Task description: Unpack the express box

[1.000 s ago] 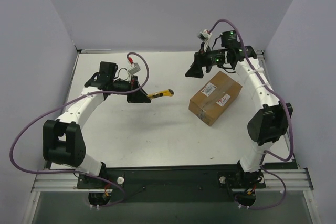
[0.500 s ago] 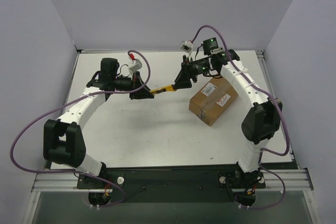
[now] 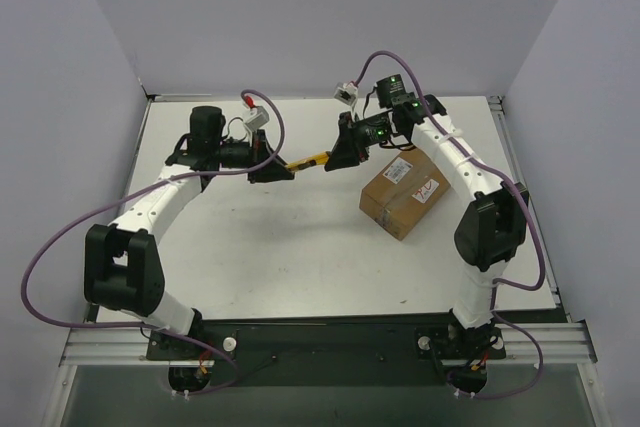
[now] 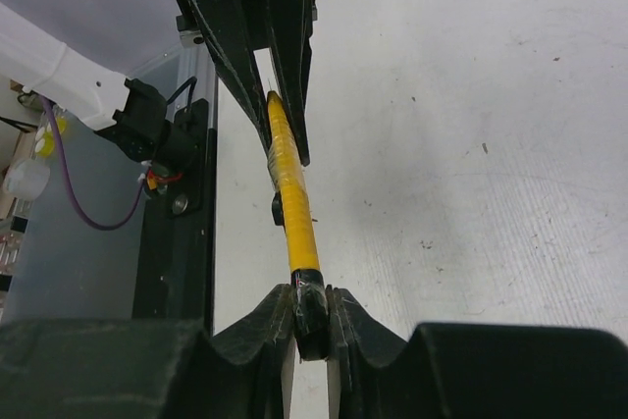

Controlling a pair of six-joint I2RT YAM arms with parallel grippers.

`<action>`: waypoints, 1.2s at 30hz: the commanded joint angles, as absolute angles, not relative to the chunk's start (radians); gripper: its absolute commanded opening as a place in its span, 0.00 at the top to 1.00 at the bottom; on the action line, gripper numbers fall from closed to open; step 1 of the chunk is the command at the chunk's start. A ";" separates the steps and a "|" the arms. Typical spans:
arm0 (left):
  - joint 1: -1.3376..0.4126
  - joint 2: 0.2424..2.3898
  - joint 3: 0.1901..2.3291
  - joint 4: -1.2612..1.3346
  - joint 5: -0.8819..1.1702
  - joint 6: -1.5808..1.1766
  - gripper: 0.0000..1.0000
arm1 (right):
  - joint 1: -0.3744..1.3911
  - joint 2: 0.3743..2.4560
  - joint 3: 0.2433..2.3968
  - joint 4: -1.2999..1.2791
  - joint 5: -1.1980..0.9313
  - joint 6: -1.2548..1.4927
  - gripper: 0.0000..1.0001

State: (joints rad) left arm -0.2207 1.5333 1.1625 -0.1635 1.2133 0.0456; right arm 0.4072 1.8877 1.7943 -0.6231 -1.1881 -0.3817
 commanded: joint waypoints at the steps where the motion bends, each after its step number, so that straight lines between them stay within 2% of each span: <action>1: -0.230 1.546 1.177 -0.115 1.240 0.032 1.00 | 0.410 1.838 1.824 -0.615 -1.189 -0.433 0.95; 2: -0.230 1.548 1.178 -0.126 1.230 0.047 0.97 | 0.407 1.833 1.822 -0.617 -1.186 -0.434 0.96; 3: -0.232 1.549 1.180 -0.138 1.218 0.060 0.88 | 0.403 1.827 1.821 -0.618 -1.180 -0.434 0.98; 4: -0.232 1.551 1.186 -0.156 1.206 0.077 0.82 | 0.394 1.824 1.821 -0.621 -1.175 -0.437 1.00; 7: -0.233 1.554 1.206 -0.236 1.193 0.162 0.82 | 0.380 1.799 1.816 -0.633 -1.169 -0.462 1.00; 12: -0.232 1.555 1.213 -0.239 1.187 0.169 0.63 | 0.393 1.764 1.806 -0.718 -1.114 -0.573 1.00; 17: -0.252 1.586 1.273 -0.304 1.201 0.253 0.59 | 0.408 1.749 1.804 -0.773 -1.043 -0.676 1.00; 23: -0.296 1.635 1.348 -0.408 1.210 0.356 0.60 | 0.440 1.733 1.802 -0.810 -0.966 -0.756 1.00; 27: -0.305 1.660 1.373 -0.422 1.210 0.362 0.64 | 0.457 1.732 1.805 -0.811 -0.942 -0.770 1.00; 30: -0.313 1.674 1.393 -0.472 1.203 0.405 0.71 | 0.459 1.733 1.815 -0.810 -0.945 -0.758 1.00; 31: -0.314 1.677 1.396 -0.482 1.194 0.429 0.82 | 0.459 1.733 1.819 -0.808 -0.946 -0.755 1.00; 34: -0.318 1.681 1.397 -0.488 1.192 0.439 0.98 | 0.453 1.729 1.821 -0.808 -0.950 -0.738 1.00; 35: -0.316 1.684 1.397 -0.483 1.203 0.437 1.00 | 0.445 1.727 1.831 -0.808 -0.953 -0.720 0.91; 36: -0.314 1.686 1.396 -0.466 1.209 0.430 1.00 | 0.436 1.726 1.841 -0.810 -0.971 -0.697 0.78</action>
State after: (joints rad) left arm -0.3214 1.6722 1.3514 -0.4500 1.2003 0.4095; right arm 0.4469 1.7744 1.7943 -0.7967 -0.9150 -0.7128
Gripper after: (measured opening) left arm 0.067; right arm 0.158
